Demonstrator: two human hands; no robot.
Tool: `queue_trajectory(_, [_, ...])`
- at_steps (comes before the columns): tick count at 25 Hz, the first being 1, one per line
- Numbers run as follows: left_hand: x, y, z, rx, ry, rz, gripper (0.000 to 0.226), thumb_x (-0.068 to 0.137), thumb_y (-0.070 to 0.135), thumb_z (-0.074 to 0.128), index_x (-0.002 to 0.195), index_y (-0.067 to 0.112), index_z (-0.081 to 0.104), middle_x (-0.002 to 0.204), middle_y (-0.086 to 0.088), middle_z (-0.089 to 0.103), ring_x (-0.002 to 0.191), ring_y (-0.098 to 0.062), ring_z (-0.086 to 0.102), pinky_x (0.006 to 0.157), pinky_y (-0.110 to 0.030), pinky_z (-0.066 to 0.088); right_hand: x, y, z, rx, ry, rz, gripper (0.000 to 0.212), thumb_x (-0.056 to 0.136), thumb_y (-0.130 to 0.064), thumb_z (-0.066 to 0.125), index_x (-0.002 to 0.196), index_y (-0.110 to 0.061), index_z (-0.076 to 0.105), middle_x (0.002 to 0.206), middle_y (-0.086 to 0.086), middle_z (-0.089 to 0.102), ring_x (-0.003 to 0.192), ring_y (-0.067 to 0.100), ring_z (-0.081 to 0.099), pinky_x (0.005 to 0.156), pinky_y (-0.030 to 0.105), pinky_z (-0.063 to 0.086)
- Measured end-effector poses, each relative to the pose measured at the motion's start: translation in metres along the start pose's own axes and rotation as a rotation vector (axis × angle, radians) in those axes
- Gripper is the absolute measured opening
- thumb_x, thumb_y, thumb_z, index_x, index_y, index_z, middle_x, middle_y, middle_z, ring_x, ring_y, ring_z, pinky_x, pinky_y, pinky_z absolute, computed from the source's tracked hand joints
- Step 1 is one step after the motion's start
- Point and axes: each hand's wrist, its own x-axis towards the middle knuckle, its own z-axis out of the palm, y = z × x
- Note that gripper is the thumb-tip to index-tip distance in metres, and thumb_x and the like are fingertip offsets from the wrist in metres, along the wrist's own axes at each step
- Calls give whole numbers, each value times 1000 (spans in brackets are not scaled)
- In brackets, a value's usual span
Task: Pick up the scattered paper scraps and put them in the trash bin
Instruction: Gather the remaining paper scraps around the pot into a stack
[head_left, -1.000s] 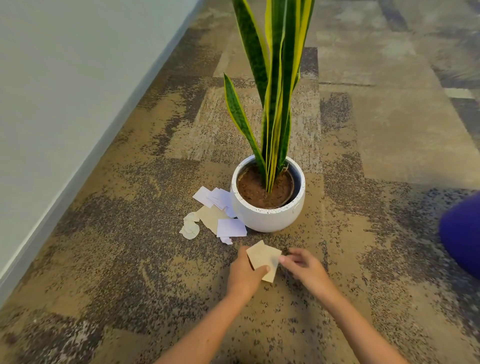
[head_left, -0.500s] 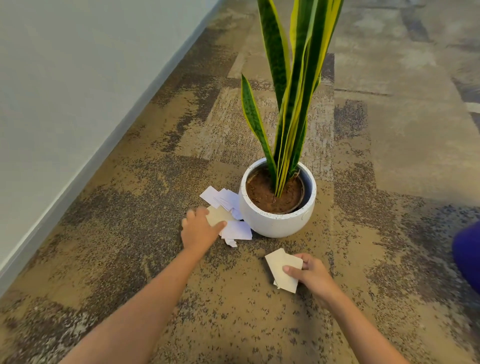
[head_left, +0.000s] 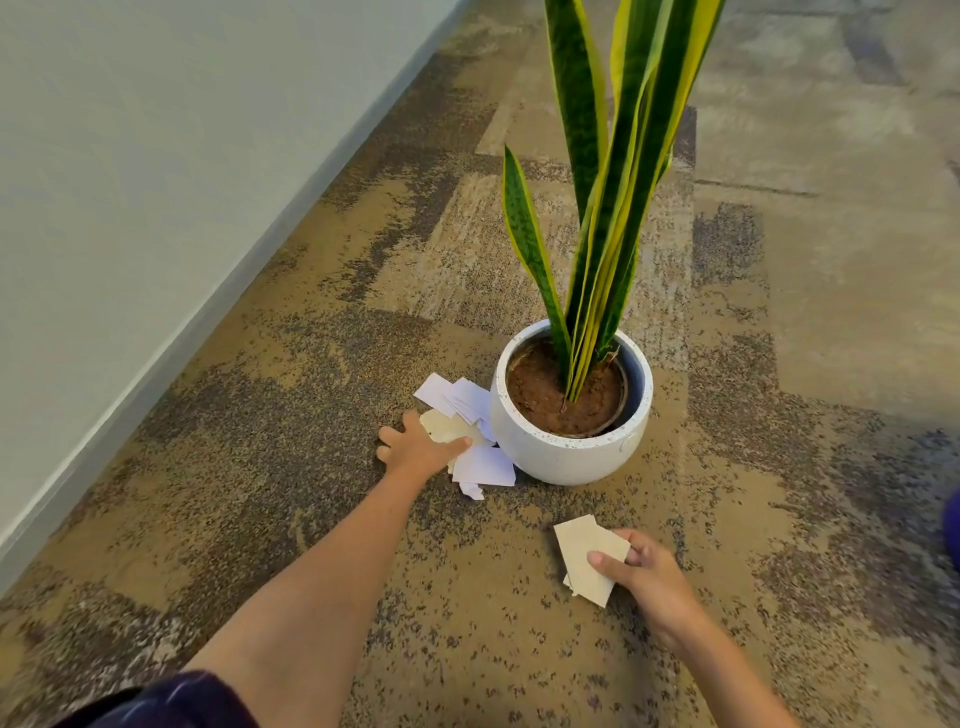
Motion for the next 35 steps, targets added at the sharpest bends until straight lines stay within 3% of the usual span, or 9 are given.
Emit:
queue_trajectory(4, [-7,4,10,186,-46,49,105,67,54,77,146,36,11,145,-13,8,131,-38,19,91,-48,43,0,2,1,-22,-7,-22,27,79,-1,72,104,-8,62,88,7,77,83,19,70,70,27,52])
queue_trajectory(11, [-18,15,28,20,63,83,60,77,19,77,125,17,43,140,-16,19,114,-40,45,85,-41,49,-2,0,3,-43,-2,-36,24,80,0,71,101,-8,63,86,3,77,81,16,71,69,25,51])
queue_trajectory(14, [-21,18,30,25,86,125,46,78,16,76,117,12,53,133,-16,35,101,-36,58,81,-37,49,-3,-1,4,-39,7,-36,25,80,0,71,102,-7,62,89,6,77,85,20,70,69,27,51])
queue_trajectory(18, [-20,14,27,9,71,169,40,79,16,75,115,7,61,120,-16,60,109,-31,59,79,-32,48,-4,-2,6,-30,15,-34,26,80,1,71,102,-7,61,90,11,76,81,20,70,65,24,50])
queue_trajectory(24, [-42,-16,23,-282,-64,152,27,80,9,72,106,5,65,106,-15,66,100,-31,61,76,-30,46,-6,-5,12,-40,40,-15,26,81,0,70,105,-7,60,97,12,73,88,23,67,68,28,50])
queue_trajectory(28, [-73,-38,31,-533,-347,120,32,81,6,71,112,6,63,113,-14,65,106,-31,63,91,-47,54,-7,-1,25,-154,115,-24,17,85,-5,68,99,-12,60,98,9,70,89,22,65,71,36,53])
queue_trajectory(31, [-100,-45,49,-516,-485,216,18,81,10,71,96,20,68,105,-7,69,99,-23,65,86,-40,56,-11,3,38,-73,96,59,13,88,-4,62,99,-10,64,95,9,71,89,26,66,75,42,57])
queue_trajectory(33, [-113,-44,64,-387,-408,361,21,83,13,68,103,18,70,102,-2,69,93,-17,63,81,-31,52,-15,1,47,59,8,137,16,89,-4,57,103,-9,65,86,7,74,83,24,68,67,36,58])
queue_trajectory(35, [-122,-38,76,-194,-211,489,34,87,14,60,121,17,64,114,0,63,102,-15,58,86,-25,46,-17,-4,51,195,-43,189,20,94,-12,49,106,-9,65,84,8,75,80,26,69,69,40,59])
